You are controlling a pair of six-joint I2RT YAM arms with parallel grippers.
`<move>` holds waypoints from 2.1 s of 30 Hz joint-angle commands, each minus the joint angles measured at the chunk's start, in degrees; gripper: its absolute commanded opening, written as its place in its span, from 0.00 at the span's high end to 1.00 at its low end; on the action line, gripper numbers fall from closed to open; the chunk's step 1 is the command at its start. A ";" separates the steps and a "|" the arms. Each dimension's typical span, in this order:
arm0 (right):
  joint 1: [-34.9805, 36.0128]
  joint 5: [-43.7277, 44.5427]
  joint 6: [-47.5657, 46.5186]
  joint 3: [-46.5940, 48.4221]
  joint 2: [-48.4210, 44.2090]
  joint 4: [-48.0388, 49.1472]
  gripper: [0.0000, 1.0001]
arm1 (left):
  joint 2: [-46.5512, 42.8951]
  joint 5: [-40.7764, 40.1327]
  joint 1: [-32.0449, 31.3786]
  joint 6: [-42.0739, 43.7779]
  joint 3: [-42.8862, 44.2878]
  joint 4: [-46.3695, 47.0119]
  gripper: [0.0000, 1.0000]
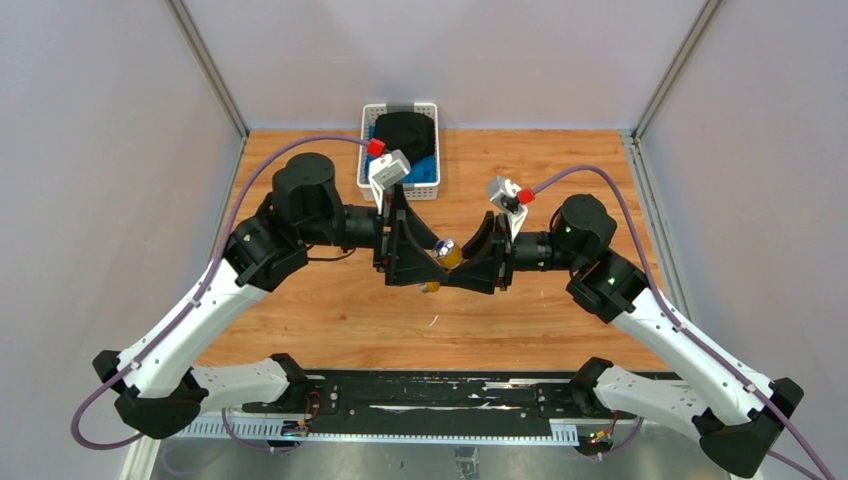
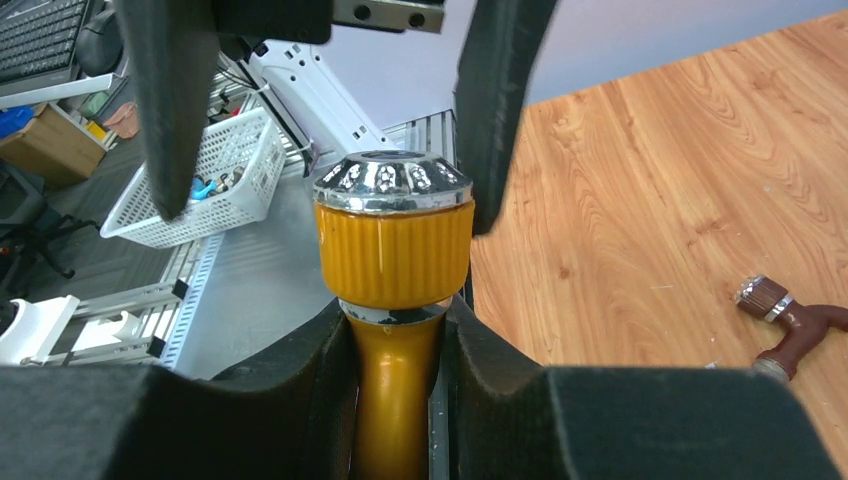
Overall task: Install the water faucets
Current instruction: Adjust the water faucet.
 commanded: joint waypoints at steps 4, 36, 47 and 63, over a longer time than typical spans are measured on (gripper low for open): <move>0.70 0.16 1.80 1.19 0.11 0.17 1.00 | 2.62 -2.47 -0.71 3.31 1.76 -3.87 0.17; 0.70 -0.96 -9.06 11.44 1.30 -26.41 0.22 | 7.02 8.13 -0.71 1.26 2.15 -0.33 1.00; 3.20 0.69 -4.67 9.00 3.96 -20.16 0.36 | 7.74 8.88 -0.71 0.77 1.77 -0.02 1.00; 4.42 -0.90 -7.61 11.70 7.34 -25.38 0.69 | 7.35 9.75 -0.71 1.75 1.31 -1.15 1.00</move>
